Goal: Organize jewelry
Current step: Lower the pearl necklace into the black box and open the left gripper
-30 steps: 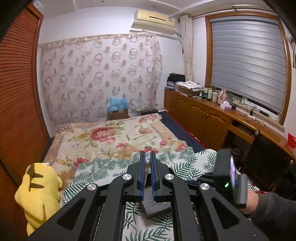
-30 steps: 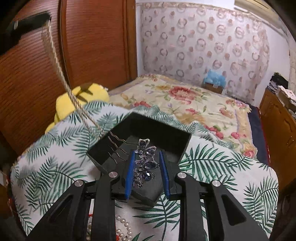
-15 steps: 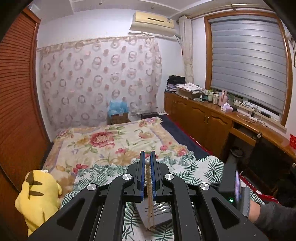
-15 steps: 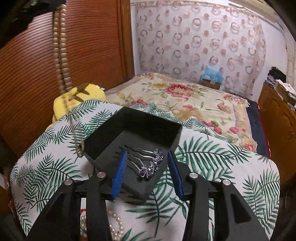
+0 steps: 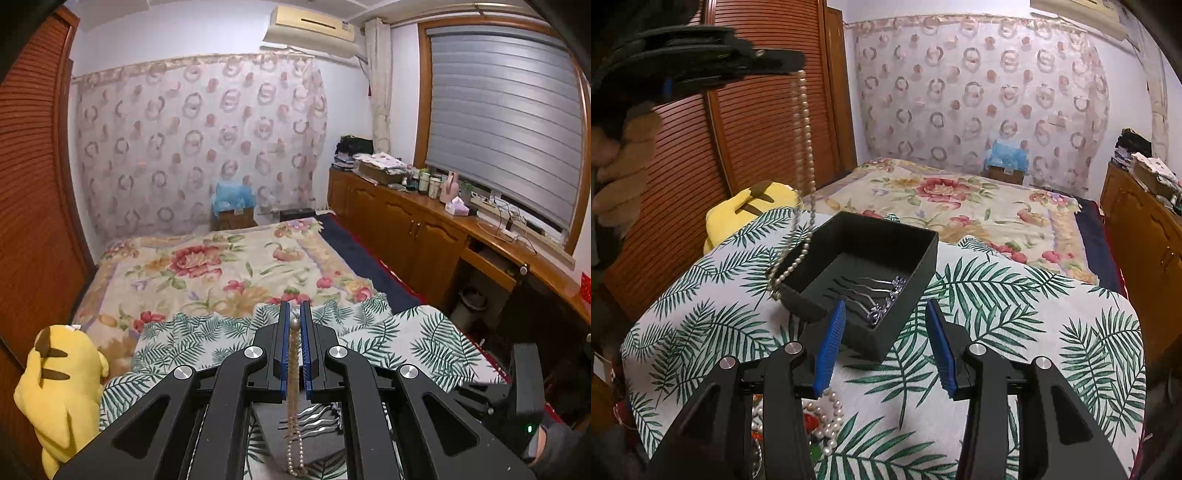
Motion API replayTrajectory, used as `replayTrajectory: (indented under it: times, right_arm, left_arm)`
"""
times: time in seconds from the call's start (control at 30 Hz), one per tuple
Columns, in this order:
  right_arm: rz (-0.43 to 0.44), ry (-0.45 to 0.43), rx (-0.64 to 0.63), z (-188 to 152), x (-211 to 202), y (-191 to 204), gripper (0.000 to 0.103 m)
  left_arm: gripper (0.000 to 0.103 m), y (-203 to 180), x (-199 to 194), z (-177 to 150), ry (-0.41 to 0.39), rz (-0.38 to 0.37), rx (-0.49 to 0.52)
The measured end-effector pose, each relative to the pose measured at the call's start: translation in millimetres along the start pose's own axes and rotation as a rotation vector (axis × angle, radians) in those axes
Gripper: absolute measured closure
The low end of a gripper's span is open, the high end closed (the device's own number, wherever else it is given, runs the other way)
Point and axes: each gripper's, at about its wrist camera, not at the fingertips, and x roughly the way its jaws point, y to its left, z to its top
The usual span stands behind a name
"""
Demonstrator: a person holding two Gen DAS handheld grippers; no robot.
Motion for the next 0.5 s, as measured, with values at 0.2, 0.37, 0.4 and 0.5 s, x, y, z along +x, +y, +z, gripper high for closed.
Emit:
replayTrajectory:
  times: [0.2, 0.37, 0.4, 0.5]
  right_arm:
    - [0.007, -0.01, -0.003, -1, -7, 2, 0.056]
    - [0.006, -0.008, 0.005, -4, -7, 1, 0.056]
    - [0.008, -0.006, 0.006, -5, -7, 1, 0.055]
    - [0.009, 0.003, 0.005, -8, -6, 1, 0.056]
  left_arm:
    - [0.098, -5, -7, 14, -0.043, 0.001, 0.012]
    - [0.098, -6, -5, 13, -0.04, 0.008, 0.015]
    - [0.098, -6, -5, 13, -0.037, 0.007, 0.013]
    - [0.098, -5, 3, 7, -0.006, 0.007, 0.009]
